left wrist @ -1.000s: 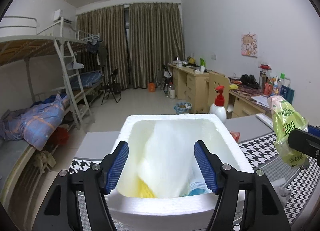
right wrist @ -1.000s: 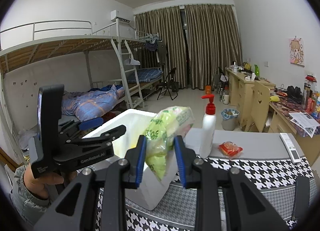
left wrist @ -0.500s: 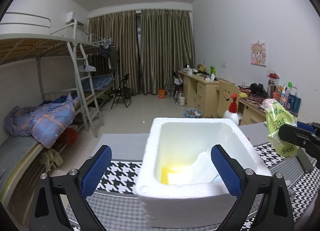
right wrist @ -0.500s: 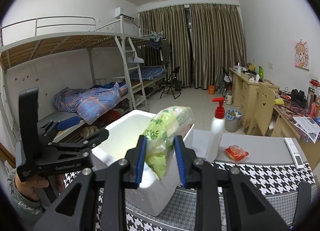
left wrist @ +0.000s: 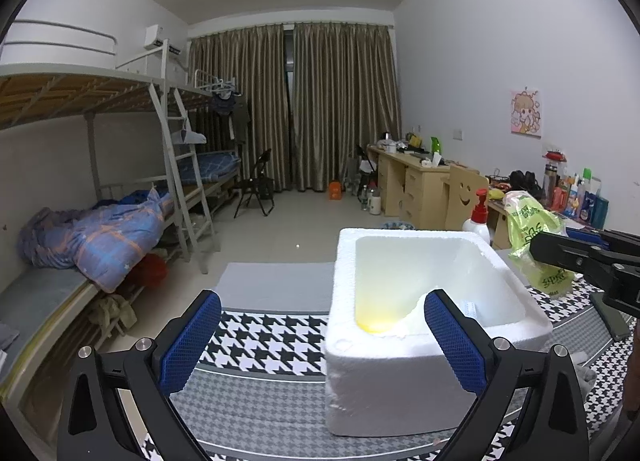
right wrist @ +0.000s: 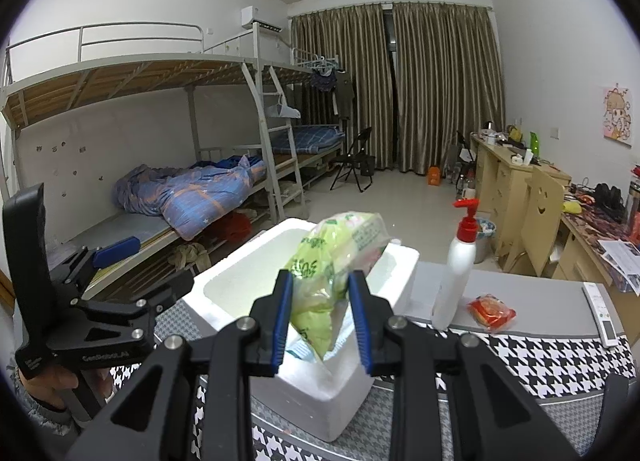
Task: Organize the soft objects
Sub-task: 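Lower the green packet into the foam box and open the right tool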
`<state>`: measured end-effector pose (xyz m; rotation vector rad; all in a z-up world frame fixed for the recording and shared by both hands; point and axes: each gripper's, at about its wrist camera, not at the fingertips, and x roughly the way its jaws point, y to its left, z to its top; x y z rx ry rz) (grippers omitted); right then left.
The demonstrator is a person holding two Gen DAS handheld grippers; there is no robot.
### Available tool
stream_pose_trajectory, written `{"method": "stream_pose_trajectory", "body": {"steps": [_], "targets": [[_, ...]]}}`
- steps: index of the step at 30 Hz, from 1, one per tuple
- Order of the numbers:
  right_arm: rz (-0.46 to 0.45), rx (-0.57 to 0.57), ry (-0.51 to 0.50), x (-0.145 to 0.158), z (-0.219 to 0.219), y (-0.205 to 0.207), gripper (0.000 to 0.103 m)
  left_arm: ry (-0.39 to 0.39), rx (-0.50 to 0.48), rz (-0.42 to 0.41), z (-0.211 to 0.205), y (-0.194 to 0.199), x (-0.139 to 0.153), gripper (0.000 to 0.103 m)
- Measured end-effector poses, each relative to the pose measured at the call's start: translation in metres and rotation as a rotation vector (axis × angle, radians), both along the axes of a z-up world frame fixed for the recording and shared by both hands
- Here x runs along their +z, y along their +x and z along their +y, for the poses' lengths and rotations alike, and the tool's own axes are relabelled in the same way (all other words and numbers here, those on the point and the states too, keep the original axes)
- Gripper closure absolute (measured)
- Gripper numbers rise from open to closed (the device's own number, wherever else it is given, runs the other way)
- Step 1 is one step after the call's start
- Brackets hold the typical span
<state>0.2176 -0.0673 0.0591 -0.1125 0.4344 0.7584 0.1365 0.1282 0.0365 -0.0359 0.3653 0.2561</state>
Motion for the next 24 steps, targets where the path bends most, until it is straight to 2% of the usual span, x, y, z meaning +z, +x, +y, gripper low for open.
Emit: {"method": "stream_pose_trajectory", "body": {"steps": [13, 22, 23, 24], "targets": [[0.024, -0.005, -0.029, -0.005, 0.019, 0.011, 0.070, -0.040, 0.024, -0.026, 0.014, -0.018, -0.005, 0.001], [0.044, -0.009, -0.028, -0.010, 0.029, 0.016, 0.070, -0.038, 0.041, -0.007, 0.016, -0.019, -0.016, 0.001], [0.045, -0.009, -0.029, -0.010, 0.029, 0.017, 0.069, -0.035, 0.038, -0.004, 0.016, -0.020, -0.017, 0.001], [0.047, -0.011, -0.030, -0.011, 0.030, 0.018, 0.063, -0.035, 0.035, -0.003, 0.016, -0.020, -0.017, 0.001]]}}
